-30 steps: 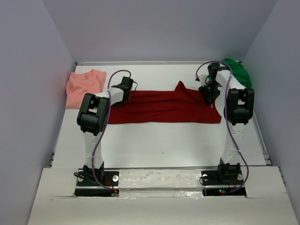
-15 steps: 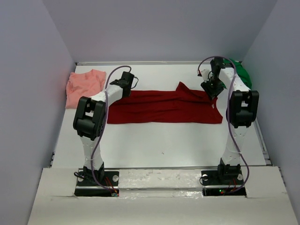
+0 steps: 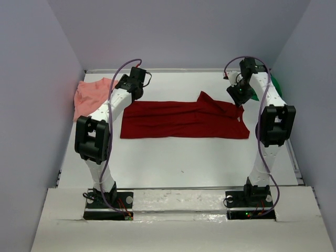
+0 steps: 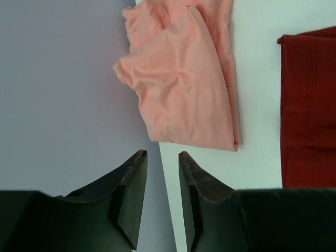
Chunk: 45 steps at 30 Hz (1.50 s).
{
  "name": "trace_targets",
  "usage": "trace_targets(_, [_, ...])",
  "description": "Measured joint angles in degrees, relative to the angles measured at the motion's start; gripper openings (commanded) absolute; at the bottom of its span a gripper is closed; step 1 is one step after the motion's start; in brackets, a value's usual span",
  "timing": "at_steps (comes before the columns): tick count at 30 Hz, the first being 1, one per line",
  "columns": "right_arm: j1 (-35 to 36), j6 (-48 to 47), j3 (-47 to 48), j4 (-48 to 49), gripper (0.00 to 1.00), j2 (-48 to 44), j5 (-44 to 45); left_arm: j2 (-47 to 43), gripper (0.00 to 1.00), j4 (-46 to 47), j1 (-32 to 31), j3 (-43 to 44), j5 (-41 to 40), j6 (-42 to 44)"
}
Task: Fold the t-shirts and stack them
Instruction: Fold the tshirt
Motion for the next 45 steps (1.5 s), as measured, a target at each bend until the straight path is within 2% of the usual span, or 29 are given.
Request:
trace_targets(5, [0.00,-0.37,-4.33,-0.85,0.48,-2.43,-0.37,0.00,0.43,-1.27,0.13,-0.20,0.70,-0.39])
trace_targets(10, [0.00,-0.35,-4.37,-1.09,0.47,-2.32,-2.54,0.00,0.42,-1.40,0.13,-0.20,1.29,-1.03])
trace_targets(13, [0.02,0.17,2.38,-2.23,0.43,1.01,-6.38,0.00,0.42,-1.40,0.13,-0.22,1.99,-1.70])
trace_targets(17, [1.18,0.90,16.44,-3.08,0.39,9.18,-10.01,0.00,0.42,-1.31,0.50,-0.81,3.19,-2.67])
trace_targets(22, [5.49,0.83,21.51,-2.69,0.38,14.38,-10.64,0.00,0.42,-1.42,1.31,-1.49,5.07,-3.67])
trace_targets(29, [10.47,0.66,22.82,-2.45,0.37,20.76,-12.96,0.15,0.41,-1.40,2.10,-1.70,5.79,-4.61])
trace_targets(45, [10.38,-0.22,22.14,0.68,0.38,21.81,-13.27,2.27,0.39,-1.44,2.10,-2.47,6.27,-4.92])
